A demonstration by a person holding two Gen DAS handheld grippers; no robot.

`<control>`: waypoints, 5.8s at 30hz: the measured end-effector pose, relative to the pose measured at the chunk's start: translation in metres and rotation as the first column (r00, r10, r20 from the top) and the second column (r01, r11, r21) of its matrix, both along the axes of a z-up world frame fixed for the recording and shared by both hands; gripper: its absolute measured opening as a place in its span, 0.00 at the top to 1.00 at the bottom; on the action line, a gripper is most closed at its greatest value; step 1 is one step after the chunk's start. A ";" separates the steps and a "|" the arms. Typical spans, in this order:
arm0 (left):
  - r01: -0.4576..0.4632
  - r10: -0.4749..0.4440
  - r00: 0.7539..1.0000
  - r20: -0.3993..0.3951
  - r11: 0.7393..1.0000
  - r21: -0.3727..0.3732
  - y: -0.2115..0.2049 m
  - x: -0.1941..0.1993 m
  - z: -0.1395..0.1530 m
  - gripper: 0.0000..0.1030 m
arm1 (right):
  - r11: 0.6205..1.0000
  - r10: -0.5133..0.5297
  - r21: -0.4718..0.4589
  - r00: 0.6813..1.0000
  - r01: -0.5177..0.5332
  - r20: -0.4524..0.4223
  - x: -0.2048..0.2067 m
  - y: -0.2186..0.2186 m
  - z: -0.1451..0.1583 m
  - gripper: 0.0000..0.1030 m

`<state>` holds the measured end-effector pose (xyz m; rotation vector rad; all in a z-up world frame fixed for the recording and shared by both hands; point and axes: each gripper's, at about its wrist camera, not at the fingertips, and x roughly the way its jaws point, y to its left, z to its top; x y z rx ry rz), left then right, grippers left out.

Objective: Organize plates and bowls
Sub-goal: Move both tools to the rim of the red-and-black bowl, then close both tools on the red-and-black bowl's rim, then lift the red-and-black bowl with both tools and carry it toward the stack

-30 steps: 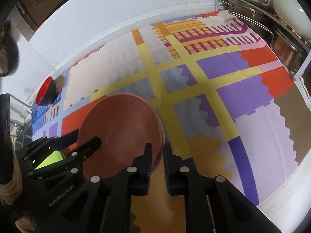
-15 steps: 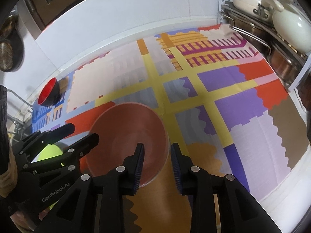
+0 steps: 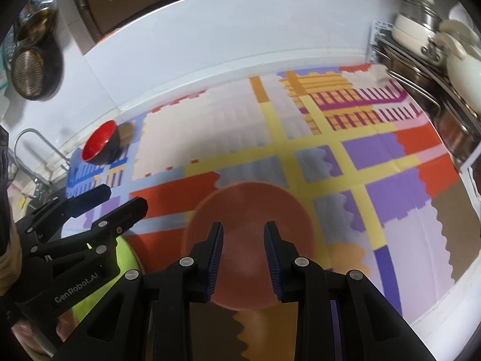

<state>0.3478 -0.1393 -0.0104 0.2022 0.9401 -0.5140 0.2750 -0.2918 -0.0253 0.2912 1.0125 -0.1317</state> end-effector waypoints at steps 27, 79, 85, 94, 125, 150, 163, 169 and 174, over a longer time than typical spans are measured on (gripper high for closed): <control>-0.196 0.197 0.970 0.140 0.980 -0.020 0.141 0.042 0.041 0.35 | 0.984 0.179 -0.017 0.973 -0.178 0.149 0.069 0.126 0.043 0.71; -0.324 0.327 0.943 -0.055 0.944 0.060 0.209 0.248 -0.091 0.45 | 0.972 0.229 0.033 0.972 -0.231 0.054 0.273 0.216 -0.067 0.72; -0.315 0.319 0.943 -0.092 0.947 0.057 0.206 0.252 -0.099 0.68 | 0.971 0.239 0.007 0.970 -0.240 0.049 0.277 0.219 -0.072 0.79; -0.306 0.310 0.944 -0.110 0.951 0.054 0.197 0.252 -0.101 0.87 | 0.976 0.210 0.045 0.977 -0.212 0.046 0.279 0.211 -0.076 0.89; -0.225 0.225 0.974 0.005 0.972 -0.069 0.165 0.138 -0.007 0.86 | 0.990 0.141 0.009 0.979 -0.144 0.150 0.176 0.177 0.007 0.90; -0.109 0.115 0.992 0.043 0.986 -0.124 0.072 0.022 0.032 0.86 | 0.999 0.038 -0.011 0.972 -0.037 0.230 0.038 0.089 0.052 0.90; -0.068 0.073 0.997 0.040 0.991 -0.114 0.020 -0.023 0.034 0.85 | 1.000 0.013 -0.026 0.972 -0.007 0.235 -0.012 0.041 0.058 0.90; -0.041 0.044 0.999 0.022 0.993 -0.113 -0.006 -0.036 0.027 0.85 | 0.999 -0.008 -0.033 0.974 0.016 0.225 -0.029 0.019 0.056 0.90; -0.019 0.020 1.000 0.008 0.994 -0.108 -0.027 -0.041 0.019 0.85 | 0.999 -0.028 -0.040 0.977 0.037 0.210 -0.039 0.002 0.051 0.90</control>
